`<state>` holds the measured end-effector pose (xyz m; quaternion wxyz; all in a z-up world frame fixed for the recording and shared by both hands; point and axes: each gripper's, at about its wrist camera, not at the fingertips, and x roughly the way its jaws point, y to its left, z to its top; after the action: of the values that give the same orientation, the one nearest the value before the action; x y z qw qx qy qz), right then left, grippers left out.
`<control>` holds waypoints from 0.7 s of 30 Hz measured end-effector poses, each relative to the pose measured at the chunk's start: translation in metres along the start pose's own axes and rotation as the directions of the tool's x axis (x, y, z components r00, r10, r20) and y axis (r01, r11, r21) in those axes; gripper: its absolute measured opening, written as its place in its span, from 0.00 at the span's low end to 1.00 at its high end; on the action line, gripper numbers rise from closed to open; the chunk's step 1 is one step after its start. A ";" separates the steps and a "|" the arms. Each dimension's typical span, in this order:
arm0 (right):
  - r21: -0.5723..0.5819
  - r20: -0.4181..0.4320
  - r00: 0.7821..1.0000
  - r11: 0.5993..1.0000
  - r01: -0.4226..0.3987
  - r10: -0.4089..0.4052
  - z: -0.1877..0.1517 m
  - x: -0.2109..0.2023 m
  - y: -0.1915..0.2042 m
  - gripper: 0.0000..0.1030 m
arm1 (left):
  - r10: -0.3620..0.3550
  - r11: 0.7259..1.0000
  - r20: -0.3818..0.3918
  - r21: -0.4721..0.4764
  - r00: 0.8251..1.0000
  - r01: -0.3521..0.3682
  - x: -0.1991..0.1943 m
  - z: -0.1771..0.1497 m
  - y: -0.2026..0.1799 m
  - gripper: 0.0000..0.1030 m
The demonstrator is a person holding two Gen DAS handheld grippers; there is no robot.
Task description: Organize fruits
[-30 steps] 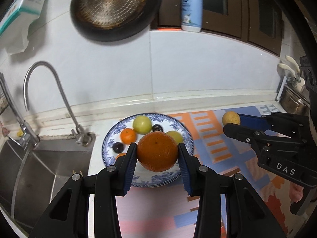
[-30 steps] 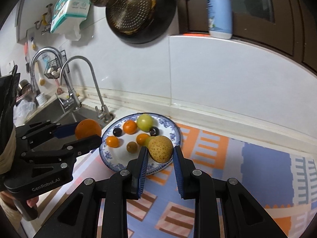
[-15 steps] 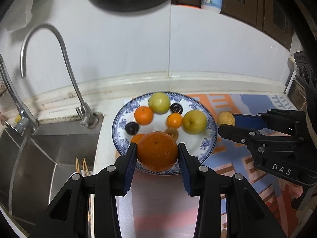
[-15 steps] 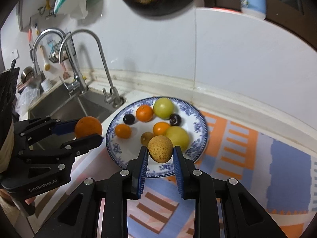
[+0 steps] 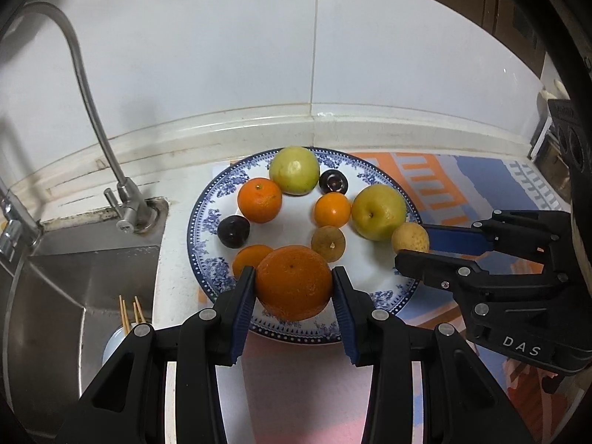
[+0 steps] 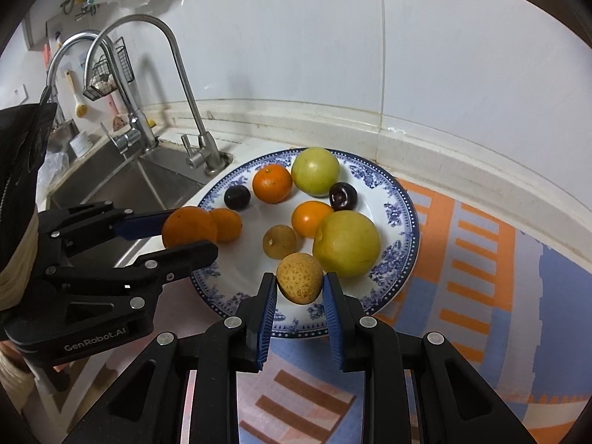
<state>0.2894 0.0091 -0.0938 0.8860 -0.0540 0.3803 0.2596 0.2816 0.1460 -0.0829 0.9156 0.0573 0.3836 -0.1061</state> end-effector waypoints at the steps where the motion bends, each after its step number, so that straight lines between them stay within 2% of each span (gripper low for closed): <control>1: 0.000 -0.004 1.000 1.000 0.001 -0.001 0.000 0.001 0.000 0.26 | -0.003 1.000 -0.002 0.004 1.000 0.003 0.001 0.000 0.000 0.39; 9: -0.006 -0.013 1.000 1.000 0.012 -0.012 -0.001 0.005 0.000 0.26 | -0.021 0.999 -0.012 0.047 1.000 0.022 0.010 0.003 -0.003 0.39; 10: -0.007 -0.011 1.000 1.000 0.012 -0.012 -0.001 0.005 0.000 0.26 | -0.012 0.999 -0.017 0.050 1.000 0.012 0.010 0.003 -0.003 0.40; 12: -0.010 0.000 1.000 1.000 0.017 -0.017 -0.001 0.004 0.000 0.27 | 0.012 0.999 0.000 0.049 1.000 -0.012 0.006 0.002 -0.002 0.55; 13: -0.011 0.005 1.000 1.000 0.026 -0.026 -0.001 0.003 0.000 0.30 | 0.020 0.999 0.011 0.047 1.000 -0.020 0.003 0.002 -0.001 0.56; 16: -0.010 0.027 0.999 0.999 0.040 -0.040 -0.001 -0.002 -0.001 0.38 | 0.047 0.998 0.029 0.035 0.998 -0.048 -0.008 0.002 -0.001 0.56; 21: 0.004 0.047 0.998 0.999 0.039 -0.039 -0.005 -0.017 0.000 0.38 | 0.116 0.993 0.046 0.017 0.992 -0.117 -0.030 -0.002 -0.007 0.56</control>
<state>0.2769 0.0003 -0.0853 0.8997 -0.0540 0.3586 0.2431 0.2579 0.1443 -0.0627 0.9281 0.0860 0.3577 -0.0576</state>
